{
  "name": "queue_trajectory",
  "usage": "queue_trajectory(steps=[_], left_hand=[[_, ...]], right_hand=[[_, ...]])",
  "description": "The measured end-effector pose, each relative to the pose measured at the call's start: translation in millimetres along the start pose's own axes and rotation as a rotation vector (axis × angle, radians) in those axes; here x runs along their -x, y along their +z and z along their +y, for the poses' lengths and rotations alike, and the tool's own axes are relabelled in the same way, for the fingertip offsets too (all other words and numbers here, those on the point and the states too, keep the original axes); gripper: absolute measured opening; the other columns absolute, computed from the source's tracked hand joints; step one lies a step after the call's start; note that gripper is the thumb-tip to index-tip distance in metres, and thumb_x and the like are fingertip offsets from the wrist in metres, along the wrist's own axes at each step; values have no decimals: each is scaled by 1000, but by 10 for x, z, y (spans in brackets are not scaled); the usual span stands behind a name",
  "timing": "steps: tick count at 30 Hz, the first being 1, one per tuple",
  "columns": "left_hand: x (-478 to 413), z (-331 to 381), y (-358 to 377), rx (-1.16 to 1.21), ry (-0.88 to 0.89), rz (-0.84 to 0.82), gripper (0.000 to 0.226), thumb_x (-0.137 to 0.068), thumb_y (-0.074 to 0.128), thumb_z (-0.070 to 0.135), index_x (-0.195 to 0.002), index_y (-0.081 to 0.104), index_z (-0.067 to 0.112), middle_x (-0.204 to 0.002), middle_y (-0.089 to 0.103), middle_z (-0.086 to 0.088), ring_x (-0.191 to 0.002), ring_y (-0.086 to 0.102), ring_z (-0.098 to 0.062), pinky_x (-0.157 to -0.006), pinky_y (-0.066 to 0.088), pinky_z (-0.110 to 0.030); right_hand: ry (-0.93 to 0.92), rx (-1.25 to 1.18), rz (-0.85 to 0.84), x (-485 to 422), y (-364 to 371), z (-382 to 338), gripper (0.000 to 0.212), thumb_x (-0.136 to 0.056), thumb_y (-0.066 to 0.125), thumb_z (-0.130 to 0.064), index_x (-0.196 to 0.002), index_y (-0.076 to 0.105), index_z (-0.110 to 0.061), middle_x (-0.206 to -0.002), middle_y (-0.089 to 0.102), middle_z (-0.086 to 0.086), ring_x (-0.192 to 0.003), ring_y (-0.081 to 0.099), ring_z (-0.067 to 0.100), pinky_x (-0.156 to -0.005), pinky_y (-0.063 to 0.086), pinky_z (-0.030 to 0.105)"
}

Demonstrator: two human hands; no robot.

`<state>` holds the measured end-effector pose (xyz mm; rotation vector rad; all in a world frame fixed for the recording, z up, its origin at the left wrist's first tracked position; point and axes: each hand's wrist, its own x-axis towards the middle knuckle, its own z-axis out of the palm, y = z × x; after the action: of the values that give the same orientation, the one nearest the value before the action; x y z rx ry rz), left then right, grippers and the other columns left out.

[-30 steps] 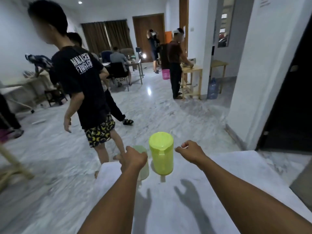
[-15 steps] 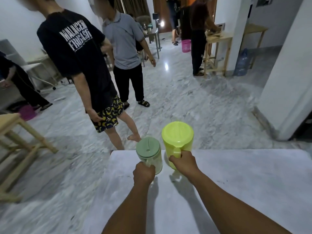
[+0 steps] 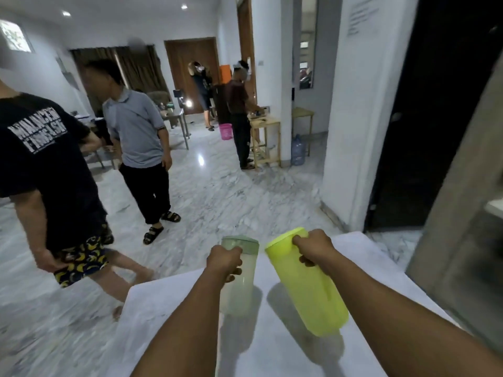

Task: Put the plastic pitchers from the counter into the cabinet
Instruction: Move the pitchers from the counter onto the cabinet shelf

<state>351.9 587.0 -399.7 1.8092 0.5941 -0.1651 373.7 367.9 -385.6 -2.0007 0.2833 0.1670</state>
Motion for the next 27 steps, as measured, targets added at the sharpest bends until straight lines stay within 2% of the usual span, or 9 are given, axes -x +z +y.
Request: queue_trajectory(steps=[2, 5, 9, 12, 16, 20, 24, 27], left_hand=[[316, 159, 193, -24, 94, -97, 25, -90, 63, 26, -98, 62, 3, -75, 63, -10, -53, 59, -24, -54, 42, -28], [914, 407, 583, -56, 200, -278, 30, -89, 67, 33, -99, 61, 6, -77, 63, -10, -57, 59, -24, -56, 45, -30], [1914, 772, 1195, -173, 303, -560, 33, -90, 65, 39, -101, 59, 9, -77, 61, -7, -57, 60, -22, -59, 47, -29], [2727, 1106, 1689, -319, 381, -772, 32, -90, 65, 40, -98, 61, 10, -72, 57, -5, -58, 60, -21, -61, 50, -28], [3910, 1405, 2380, -555, 456, -1079, 27, -92, 63, 42, -86, 59, 16, -60, 52, 0, -51, 53, -14, -53, 43, -20], [5136, 1503, 3098, -801, 587, -1345, 35, -96, 51, 48, -80, 57, 17, -60, 48, 2, -52, 46, -13, -51, 34, -23], [6218, 1460, 3724, -798, 656, -1453, 38, -98, 45, 48, -78, 54, 17, -62, 47, 1, -52, 46, -13, -53, 38, -23], [6759, 1384, 4296, -548, 739, -1406, 34, -98, 48, 44, -91, 56, 11, -69, 50, -5, -53, 52, -18, -54, 41, -24]], right_hand=[[8, -24, 103, 376, -483, 79, 19, -86, 62, -23, -83, 55, -5, -69, 59, 12, -50, 59, 25, -49, 47, 29], [25, -82, 276, 1021, -1268, 188, 18, -85, 62, -19, -75, 51, -9, -65, 53, 11, -46, 51, 24, -46, 43, 28], [22, -89, 452, 2024, -2340, 291, 17, -84, 61, -17, -81, 49, -7, -66, 49, 13, -45, 45, 22, -45, 39, 27], [52, -70, 521, 2918, -3143, 402, 16, -87, 60, -15, -84, 46, -8, -63, 43, 12, -42, 40, 20, -43, 34, 24], [182, -3, 595, 4235, -4144, 548, 16, -88, 62, -19, -82, 48, -12, -62, 40, 6, -43, 38, 17, -45, 31, 25], [357, 87, 745, 5469, -4918, 695, 28, -91, 63, -23, -68, 49, -14, -58, 41, 5, -43, 37, 17, -46, 32, 25], [459, 109, 993, 6289, -5540, 969, 30, -91, 61, -25, -66, 48, -13, -57, 41, 6, -44, 36, 19, -46, 33, 24], [413, 35, 1196, 6537, -5959, 1249, 31, -90, 58, -22, -64, 44, -14, -57, 37, 8, -44, 34, 20, -45, 29, 25]])
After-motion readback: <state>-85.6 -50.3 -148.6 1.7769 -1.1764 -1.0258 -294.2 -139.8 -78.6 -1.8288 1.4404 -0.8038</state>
